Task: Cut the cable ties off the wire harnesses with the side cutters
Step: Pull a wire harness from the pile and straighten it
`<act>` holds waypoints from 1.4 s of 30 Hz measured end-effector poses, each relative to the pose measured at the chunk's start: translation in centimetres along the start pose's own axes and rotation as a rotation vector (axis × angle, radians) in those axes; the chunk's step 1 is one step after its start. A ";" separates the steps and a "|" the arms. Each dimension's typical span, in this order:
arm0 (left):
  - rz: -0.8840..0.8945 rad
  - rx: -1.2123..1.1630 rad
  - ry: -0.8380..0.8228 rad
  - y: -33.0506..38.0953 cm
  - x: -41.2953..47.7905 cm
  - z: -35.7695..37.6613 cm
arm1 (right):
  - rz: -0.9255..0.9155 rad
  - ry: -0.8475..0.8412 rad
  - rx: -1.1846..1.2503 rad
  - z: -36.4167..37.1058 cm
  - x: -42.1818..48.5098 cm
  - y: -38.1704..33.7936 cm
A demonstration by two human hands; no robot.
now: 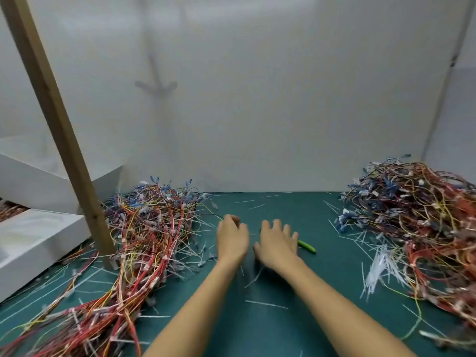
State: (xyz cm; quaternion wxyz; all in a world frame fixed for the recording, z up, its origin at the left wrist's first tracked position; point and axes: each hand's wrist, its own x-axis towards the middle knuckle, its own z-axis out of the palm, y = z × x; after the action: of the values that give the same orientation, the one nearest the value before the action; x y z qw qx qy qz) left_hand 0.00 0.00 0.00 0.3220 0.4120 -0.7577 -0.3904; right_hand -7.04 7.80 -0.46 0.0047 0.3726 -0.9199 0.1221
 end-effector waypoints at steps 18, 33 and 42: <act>0.376 0.771 0.358 1.0 7.8 -9.8 | 0.124 0.039 -0.279 1.7 4.6 2.4; -0.019 0.951 0.169 -1.4 11.4 -15.5 | 0.107 0.083 -0.257 0.0 6.2 2.0; -0.131 0.817 0.159 -1.8 11.2 -14.0 | -0.205 0.097 -0.051 -0.5 4.6 -5.5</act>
State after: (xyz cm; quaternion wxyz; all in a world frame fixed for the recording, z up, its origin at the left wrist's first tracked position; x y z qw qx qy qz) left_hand 6.93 -14.99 7.15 0.1642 0.5821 -0.7951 -0.0444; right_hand -6.66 0.96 1.71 0.0710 0.4580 -0.8786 0.1153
